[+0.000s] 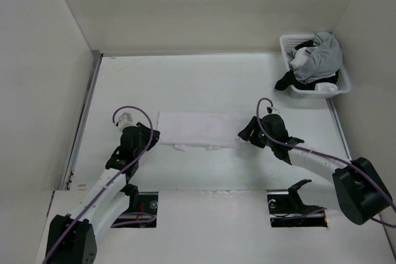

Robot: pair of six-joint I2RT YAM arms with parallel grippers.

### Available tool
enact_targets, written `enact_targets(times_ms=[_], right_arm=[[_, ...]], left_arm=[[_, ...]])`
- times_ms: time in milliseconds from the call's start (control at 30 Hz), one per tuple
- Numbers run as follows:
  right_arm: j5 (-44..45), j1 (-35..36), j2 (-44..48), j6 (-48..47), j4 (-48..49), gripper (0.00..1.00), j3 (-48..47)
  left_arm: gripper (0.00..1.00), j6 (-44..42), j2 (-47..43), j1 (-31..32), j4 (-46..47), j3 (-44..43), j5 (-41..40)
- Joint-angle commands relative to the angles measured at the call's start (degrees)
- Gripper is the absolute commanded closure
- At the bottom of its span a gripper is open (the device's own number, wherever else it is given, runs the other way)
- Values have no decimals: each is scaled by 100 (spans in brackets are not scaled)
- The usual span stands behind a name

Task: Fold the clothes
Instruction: Fold the tank top

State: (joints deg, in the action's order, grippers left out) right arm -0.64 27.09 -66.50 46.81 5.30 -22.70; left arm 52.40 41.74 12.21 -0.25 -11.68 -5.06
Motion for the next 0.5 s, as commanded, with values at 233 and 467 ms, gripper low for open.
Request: enact_targets(times_ms=[233,467], right_arm=[[-612,-270,-1724,56,946,51,-709],[-885,-437,-2209,478,1605,87,-683]], left_arm=[[78,51,1073,1956,834,-1064,-1207],[78,-116,942,1895,869,-1169,-1155]])
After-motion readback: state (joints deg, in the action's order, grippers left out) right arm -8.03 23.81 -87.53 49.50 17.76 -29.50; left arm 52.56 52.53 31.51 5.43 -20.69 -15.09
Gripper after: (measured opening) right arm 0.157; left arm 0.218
